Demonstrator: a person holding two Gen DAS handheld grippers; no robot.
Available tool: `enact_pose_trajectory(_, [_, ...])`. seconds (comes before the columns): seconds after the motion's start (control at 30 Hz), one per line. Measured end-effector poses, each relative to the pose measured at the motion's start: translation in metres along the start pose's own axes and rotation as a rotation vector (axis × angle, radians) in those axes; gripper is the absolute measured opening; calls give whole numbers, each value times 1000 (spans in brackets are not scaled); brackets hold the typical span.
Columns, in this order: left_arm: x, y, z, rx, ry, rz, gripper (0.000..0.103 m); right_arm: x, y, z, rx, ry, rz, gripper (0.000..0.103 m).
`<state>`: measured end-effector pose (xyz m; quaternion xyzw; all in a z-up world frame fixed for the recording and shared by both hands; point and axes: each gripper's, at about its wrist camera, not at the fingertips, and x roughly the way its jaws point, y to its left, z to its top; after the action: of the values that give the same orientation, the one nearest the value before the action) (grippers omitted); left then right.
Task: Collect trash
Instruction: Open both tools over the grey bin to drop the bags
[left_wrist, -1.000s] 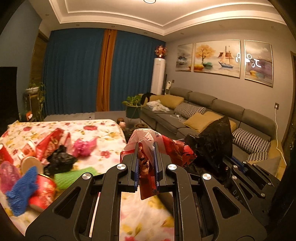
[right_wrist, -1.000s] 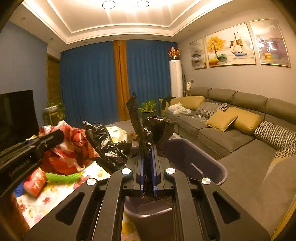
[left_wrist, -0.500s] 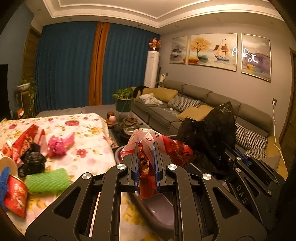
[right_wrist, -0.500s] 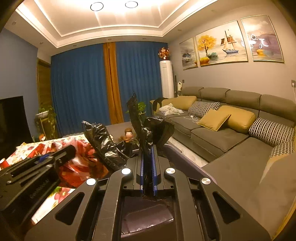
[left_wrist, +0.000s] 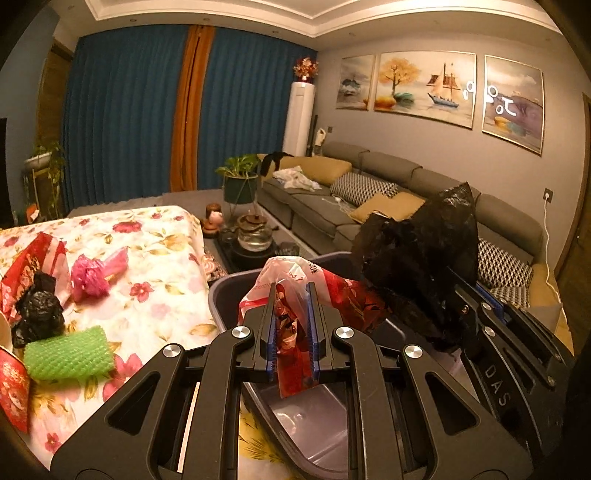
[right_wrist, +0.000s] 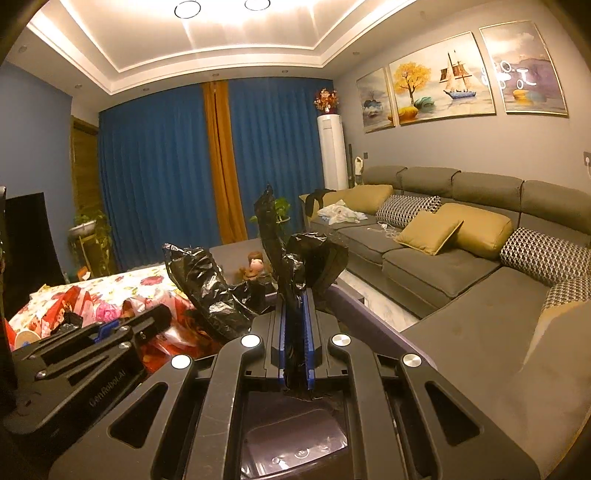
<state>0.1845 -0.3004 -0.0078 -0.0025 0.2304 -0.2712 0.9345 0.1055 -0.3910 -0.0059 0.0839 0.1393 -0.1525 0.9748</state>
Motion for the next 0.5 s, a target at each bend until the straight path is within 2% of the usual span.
enact_pose_trajectory(0.07, [3,0,-2,4,9,-2,13,3,-1,1,2,0,7,10])
enact_pose_trajectory(0.23, [9,1,-5,0,33,-17,15,2,-4,4,9,-13,13,37])
enact_pose_trajectory(0.43, [14,-1,-8,14,62,-23,25,4,-10,6,25,-10,3,43])
enact_pose_trajectory(0.5, [14,0,-9,16,63,-19,35,3,-12,6,29,-12,-5,46])
